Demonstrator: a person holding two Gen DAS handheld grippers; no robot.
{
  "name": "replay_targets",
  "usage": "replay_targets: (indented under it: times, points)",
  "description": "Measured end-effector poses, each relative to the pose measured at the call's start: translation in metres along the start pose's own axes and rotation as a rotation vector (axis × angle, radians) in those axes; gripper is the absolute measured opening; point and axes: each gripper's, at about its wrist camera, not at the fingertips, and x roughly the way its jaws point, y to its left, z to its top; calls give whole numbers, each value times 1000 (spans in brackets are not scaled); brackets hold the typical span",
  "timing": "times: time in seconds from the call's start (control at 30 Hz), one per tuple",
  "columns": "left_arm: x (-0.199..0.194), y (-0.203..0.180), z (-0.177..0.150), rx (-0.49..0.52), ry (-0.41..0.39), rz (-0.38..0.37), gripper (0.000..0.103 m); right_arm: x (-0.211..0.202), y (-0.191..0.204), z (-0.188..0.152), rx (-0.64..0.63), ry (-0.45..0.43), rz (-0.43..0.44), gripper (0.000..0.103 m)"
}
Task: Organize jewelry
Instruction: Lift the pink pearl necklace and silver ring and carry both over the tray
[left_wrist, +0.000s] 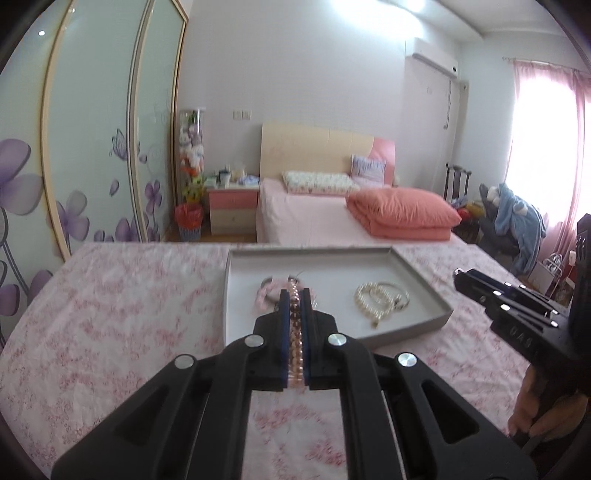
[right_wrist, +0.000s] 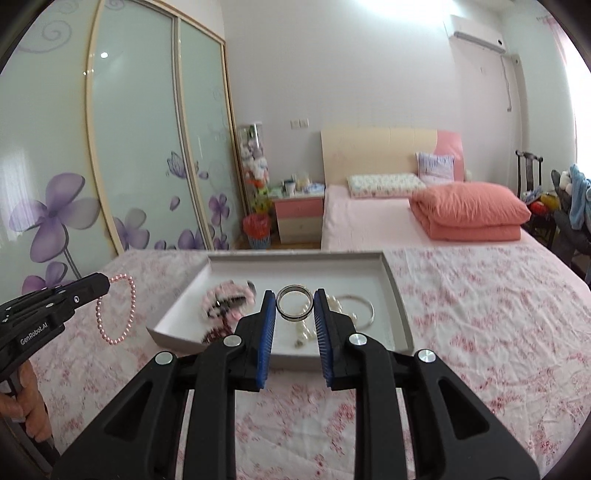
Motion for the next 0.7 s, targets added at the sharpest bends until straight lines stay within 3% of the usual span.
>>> replay_targets:
  times: [0.37,0.7]
  points:
    - [-18,-22,15,32,-101,14,6,-20,9,13,-49,-114,-33,23]
    - [-13,-27,21,40,-113,10,6,-17,10,19,-60,-136,-33,22]
